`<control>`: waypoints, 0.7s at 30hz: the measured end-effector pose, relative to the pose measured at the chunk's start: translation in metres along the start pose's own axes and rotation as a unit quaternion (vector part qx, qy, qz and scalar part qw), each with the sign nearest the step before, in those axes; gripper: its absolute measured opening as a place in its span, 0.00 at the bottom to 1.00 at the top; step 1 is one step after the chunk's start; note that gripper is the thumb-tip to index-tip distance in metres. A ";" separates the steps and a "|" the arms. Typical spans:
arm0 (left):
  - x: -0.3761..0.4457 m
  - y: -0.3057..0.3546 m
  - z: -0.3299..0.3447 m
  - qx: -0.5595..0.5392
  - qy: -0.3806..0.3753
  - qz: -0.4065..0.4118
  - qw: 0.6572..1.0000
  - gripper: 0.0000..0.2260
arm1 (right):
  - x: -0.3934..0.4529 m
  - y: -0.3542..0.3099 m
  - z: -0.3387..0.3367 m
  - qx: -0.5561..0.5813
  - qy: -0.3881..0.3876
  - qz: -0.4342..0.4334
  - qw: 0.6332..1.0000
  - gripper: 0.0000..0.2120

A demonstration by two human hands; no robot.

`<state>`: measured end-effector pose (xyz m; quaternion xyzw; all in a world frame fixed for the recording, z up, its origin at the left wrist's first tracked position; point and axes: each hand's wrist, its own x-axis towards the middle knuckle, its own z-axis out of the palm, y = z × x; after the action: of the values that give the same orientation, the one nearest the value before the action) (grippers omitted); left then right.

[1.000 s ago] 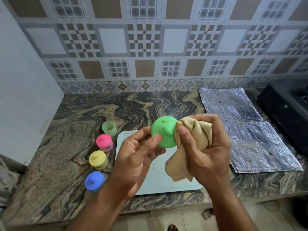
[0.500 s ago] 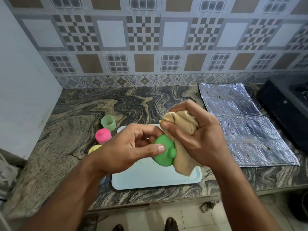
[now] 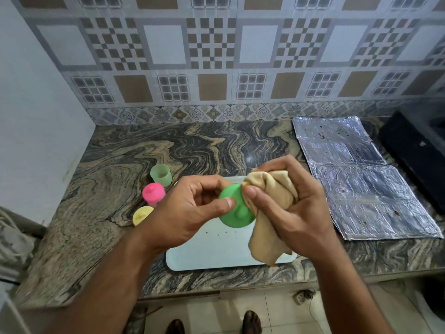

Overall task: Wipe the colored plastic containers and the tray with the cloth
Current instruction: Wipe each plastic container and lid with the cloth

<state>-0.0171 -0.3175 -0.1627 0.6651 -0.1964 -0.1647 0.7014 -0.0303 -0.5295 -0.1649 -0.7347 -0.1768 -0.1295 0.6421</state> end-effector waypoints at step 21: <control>0.016 0.016 0.010 0.047 0.071 -0.020 0.996 0.15 | -0.002 0.018 0.006 0.222 0.033 0.094 0.970 0.05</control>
<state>-0.0087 -0.3326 -0.1460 0.7112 -0.1405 -0.1216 0.6779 -0.0249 -0.5260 -0.1829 -0.5822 -0.1106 -0.0503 0.8039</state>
